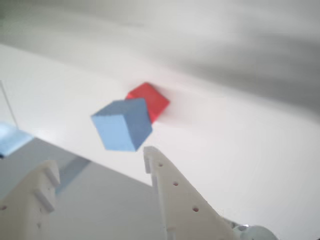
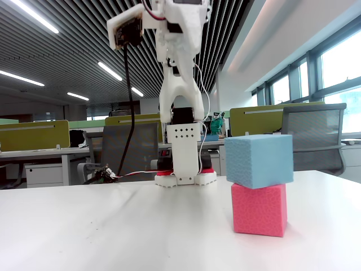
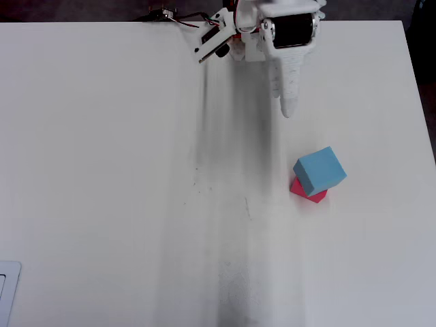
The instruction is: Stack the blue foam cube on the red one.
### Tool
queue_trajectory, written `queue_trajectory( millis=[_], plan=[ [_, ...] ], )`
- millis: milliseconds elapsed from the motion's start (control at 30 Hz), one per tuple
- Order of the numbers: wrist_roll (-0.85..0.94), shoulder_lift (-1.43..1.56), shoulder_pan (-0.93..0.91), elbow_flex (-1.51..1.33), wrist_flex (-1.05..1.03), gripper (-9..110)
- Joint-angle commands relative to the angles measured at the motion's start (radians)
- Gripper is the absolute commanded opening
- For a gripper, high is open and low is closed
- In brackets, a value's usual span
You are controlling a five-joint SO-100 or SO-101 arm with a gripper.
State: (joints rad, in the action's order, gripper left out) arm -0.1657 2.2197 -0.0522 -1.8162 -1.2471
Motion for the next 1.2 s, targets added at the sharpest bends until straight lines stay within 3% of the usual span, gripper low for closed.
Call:
queue_trajectory(
  millis=[0,567,1167],
  plan=[
    [-0.005,0.124,-0.040,-0.150,0.087,20],
    [-0.005,0.695,-0.035,-0.833,0.360,18],
    [-0.005,0.963,0.078,-1.101,0.437,18]
  ],
)
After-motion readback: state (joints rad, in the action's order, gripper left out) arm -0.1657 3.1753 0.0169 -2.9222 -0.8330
